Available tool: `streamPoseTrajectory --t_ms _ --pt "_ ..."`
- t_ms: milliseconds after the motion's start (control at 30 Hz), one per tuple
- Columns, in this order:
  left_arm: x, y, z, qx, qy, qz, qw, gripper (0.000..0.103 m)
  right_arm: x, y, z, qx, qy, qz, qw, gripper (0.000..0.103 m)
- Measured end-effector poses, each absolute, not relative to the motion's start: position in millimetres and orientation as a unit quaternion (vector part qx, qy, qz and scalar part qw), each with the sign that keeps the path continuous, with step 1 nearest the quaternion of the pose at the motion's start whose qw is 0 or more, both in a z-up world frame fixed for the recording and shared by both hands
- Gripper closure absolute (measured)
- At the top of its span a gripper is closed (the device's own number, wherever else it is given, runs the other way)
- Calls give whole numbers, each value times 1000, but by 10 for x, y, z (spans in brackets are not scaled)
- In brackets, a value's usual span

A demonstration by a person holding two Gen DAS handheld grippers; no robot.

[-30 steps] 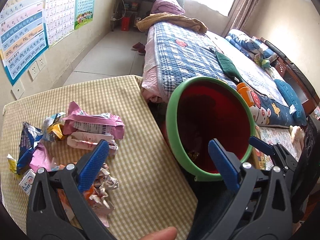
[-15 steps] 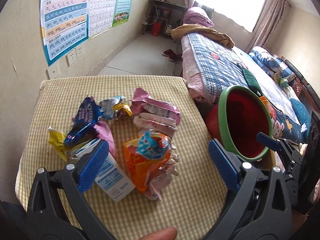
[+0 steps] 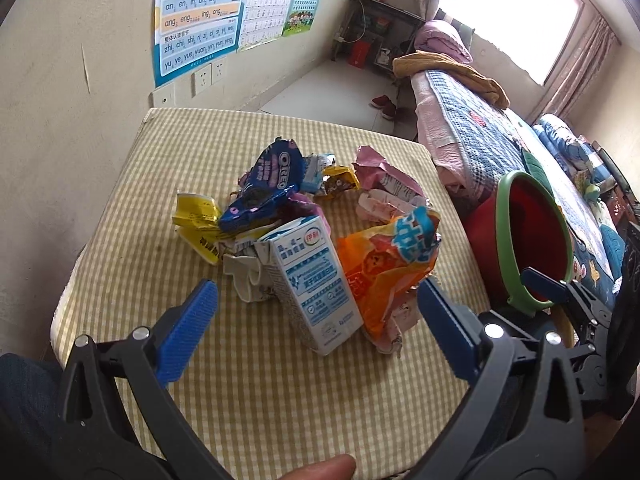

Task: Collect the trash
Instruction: 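Move both grippers back toward the trash pile, then grasp the orange snack bag with the right gripper while the left gripper grasps the milk carton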

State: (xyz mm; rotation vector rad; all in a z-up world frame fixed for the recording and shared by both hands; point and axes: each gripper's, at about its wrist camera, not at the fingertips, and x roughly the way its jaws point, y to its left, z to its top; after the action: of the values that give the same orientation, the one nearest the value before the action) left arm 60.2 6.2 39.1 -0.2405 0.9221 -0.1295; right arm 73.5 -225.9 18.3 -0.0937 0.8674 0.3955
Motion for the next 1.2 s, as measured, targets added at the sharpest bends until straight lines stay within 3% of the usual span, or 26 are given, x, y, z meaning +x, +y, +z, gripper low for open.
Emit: streamPoseTrajectory --t_ms 500,833,1200 --pt "625 349 -55 -201 492 -62 845 6 827 -2009 190 -62 416 206 884 7" --pt "780 338 -334 -241 522 -86 814 25 958 -1924 102 -65 424 209 879 7" --pt "950 296 -543 -272 528 -120 795 38 1161 -1870 14 -63 434 204 875 7"
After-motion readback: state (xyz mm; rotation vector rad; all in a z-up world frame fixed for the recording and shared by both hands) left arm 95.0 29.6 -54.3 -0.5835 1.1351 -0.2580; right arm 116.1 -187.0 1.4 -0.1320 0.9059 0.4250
